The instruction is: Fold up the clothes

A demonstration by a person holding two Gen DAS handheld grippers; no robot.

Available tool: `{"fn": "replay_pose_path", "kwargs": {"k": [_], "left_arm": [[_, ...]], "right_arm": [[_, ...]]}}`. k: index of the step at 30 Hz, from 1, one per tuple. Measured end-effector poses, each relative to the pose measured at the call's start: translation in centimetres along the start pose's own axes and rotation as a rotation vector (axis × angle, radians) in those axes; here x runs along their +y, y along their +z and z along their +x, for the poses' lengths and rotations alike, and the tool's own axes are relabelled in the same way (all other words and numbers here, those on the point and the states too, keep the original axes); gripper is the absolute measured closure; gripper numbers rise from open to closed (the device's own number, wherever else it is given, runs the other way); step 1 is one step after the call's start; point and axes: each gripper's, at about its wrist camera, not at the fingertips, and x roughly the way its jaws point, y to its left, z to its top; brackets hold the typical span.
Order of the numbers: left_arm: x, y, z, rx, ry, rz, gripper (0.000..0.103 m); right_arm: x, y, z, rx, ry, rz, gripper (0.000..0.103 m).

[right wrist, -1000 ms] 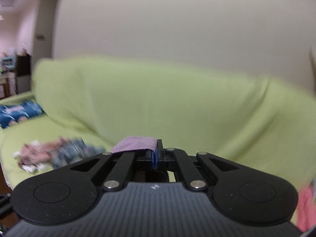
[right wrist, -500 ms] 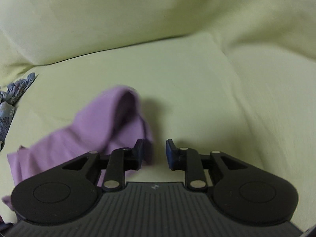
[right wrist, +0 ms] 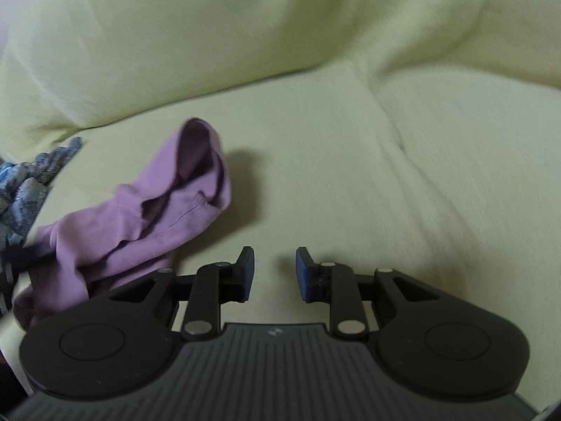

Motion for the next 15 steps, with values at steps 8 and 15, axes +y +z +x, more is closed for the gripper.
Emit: {"fn": "replay_pose_path", "kwargs": {"k": [8,15], "left_arm": [[12.1,-1.4,3.7,0.017,0.112,-0.357,0.092],[15.3,-3.6,6.6,0.059,0.121,-0.438,0.08]], "right_arm": [[4.5,1.6,0.7,-0.079,0.087,-0.222,0.075],[5.7,4.3,2.3,-0.11,0.092,-0.276,0.07]]}}
